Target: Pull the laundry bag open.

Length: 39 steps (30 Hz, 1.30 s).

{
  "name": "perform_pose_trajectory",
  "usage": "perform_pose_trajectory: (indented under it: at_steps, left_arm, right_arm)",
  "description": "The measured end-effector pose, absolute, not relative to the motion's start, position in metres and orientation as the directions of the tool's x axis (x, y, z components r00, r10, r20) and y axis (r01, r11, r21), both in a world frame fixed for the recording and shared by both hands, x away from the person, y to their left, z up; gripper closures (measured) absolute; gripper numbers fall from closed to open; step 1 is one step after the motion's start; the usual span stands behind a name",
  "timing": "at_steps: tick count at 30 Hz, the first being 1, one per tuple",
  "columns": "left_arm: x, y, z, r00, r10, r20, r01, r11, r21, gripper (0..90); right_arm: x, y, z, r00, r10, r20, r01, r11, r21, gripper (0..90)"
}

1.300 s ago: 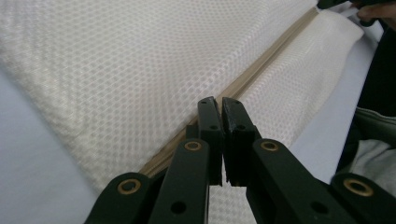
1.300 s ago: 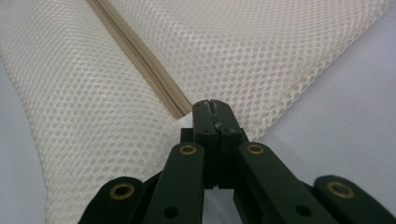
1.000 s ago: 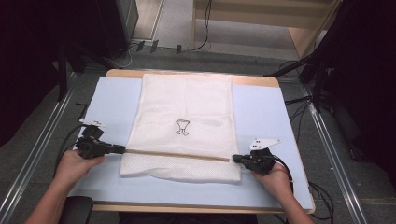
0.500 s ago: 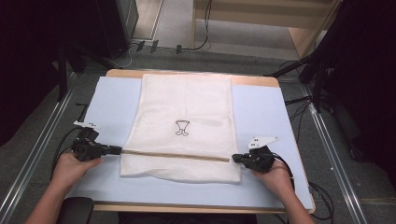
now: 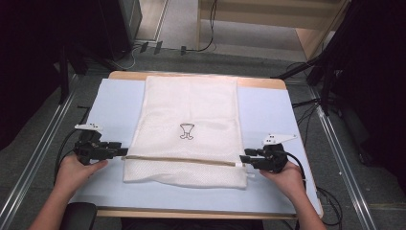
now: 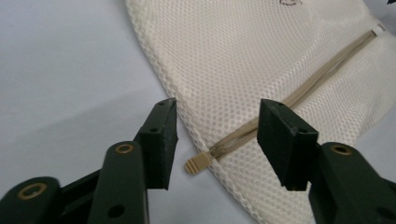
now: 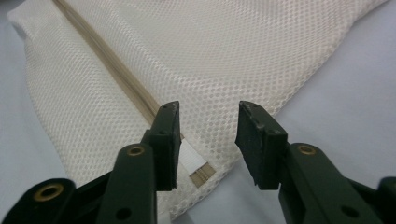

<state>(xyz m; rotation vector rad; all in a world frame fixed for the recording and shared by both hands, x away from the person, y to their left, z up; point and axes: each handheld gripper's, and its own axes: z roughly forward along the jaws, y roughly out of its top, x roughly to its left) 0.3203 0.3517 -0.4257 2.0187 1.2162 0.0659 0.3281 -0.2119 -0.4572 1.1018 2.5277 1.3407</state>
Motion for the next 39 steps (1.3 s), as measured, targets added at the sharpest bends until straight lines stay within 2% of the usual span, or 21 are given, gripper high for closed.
perform_pose_trajectory:
  at_steps: [4, 16, 27, 39]
  left_arm:
    - [0.32, 0.357, -0.425, 0.531, 0.796, -0.29, 0.721, -0.245, 0.648, 42.1]
    - [0.323, 0.373, -0.429, 0.46, 0.847, -0.267, 0.736, -0.195, 0.648, 38.3]
    - [0.326, 0.38, -0.43, 0.424, 0.867, -0.261, 0.731, -0.157, 0.664, 37.5]
    - [0.332, 0.38, -0.434, 0.425, 0.869, -0.253, 0.726, -0.16, 0.669, 36.3]
  right_arm:
    - [0.332, -0.217, -0.457, -0.718, 0.647, 0.256, 0.567, 0.33, 0.755, 48.9]
    - [0.338, -0.239, -0.462, -0.647, 0.722, 0.243, 0.587, 0.268, 0.764, 39.8]
    - [0.342, -0.251, -0.465, -0.609, 0.758, 0.234, 0.593, 0.239, 0.769, 37.5]
    - [0.342, -0.256, -0.468, -0.59, 0.774, 0.229, 0.601, 0.232, 0.765, 37.3]
